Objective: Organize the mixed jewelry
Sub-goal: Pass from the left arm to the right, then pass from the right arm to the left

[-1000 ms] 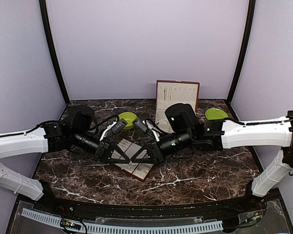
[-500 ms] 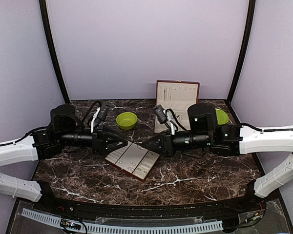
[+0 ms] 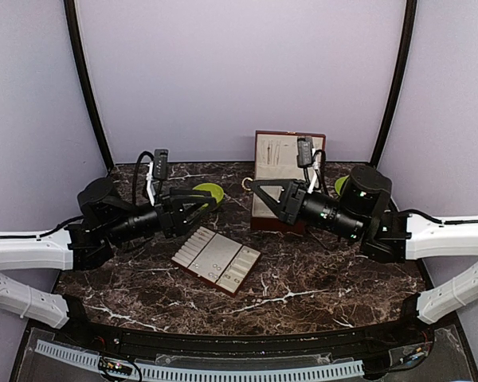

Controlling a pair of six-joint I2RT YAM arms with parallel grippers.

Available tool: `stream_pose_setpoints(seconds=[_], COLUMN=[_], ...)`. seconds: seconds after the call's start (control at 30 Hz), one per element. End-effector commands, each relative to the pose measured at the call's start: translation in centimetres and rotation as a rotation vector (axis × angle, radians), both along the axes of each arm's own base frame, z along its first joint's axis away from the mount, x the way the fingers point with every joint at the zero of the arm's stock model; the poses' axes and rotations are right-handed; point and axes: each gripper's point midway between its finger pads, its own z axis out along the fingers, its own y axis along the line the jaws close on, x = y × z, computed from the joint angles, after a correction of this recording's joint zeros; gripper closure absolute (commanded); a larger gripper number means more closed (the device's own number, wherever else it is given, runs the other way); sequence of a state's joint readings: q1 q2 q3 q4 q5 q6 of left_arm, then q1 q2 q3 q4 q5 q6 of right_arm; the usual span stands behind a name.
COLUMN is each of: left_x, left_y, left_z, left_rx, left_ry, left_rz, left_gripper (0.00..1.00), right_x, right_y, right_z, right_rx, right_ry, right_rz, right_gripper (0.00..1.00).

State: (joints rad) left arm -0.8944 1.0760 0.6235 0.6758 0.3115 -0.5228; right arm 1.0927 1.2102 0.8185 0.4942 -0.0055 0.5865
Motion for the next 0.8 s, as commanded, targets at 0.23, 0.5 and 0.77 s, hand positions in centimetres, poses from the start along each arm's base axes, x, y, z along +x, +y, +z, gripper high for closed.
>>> stream_pose_setpoints(seconds=[0.23, 0.5, 0.77], left_x=[-0.6, -0.1, -0.1], left_y=[-3.5, -4.7, -4.9], left_z=[4.0, 4.5, 4.4], left_rx=[-0.176, -0.205, -0.208], left_ry=[0.013, 0.024, 0.032], left_rz=[-0.089, -0.107, -0.115], left_gripper=[0.36, 0.5, 0.73], right_x=[0.1, -0.3, -0.2], right_y=[1.1, 1.5, 1.6], right_z=[3.0, 3.2, 3.1], right_rx=[0.133, 0.162, 0.164], right_ry=[-0.05, -0.043, -0.039], right_rz=[0.034, 0.066, 0.067], right_gripper=[1.0, 1.0, 1.0])
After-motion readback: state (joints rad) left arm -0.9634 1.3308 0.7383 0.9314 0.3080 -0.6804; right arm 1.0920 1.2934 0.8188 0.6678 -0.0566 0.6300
